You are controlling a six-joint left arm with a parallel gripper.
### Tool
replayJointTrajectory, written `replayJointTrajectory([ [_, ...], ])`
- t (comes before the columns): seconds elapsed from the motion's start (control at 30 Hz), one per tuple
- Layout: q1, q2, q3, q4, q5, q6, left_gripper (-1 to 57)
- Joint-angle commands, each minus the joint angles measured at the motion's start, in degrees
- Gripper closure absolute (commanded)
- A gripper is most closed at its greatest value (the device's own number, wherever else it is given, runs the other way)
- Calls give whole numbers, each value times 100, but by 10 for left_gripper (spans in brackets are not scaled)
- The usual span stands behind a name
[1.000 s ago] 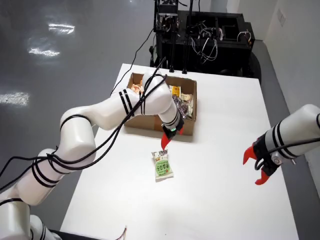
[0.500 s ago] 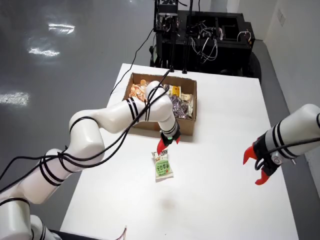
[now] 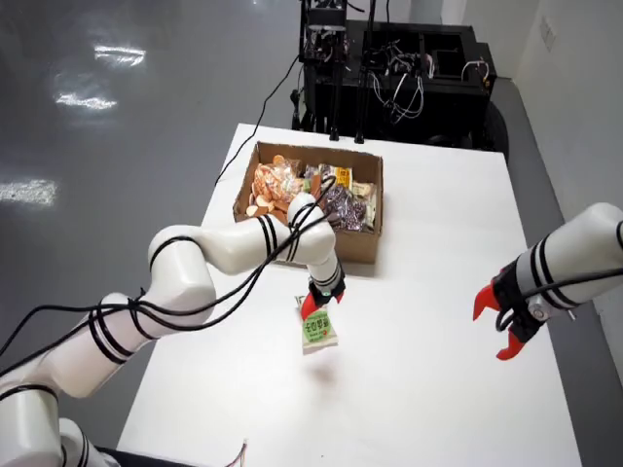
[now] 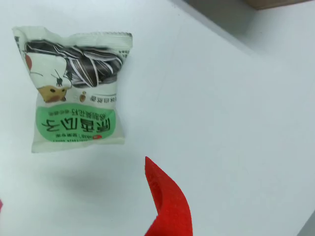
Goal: Grasp a snack and put it in the bin.
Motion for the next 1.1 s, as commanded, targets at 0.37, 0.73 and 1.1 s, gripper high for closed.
replayJointTrajectory([
  [0.37,189,337,367,92,-599,133,-6],
  [0.73,300,496,362,116,-985,354,1],
  [1.1,307,778,289,114,-1165,466,16],
])
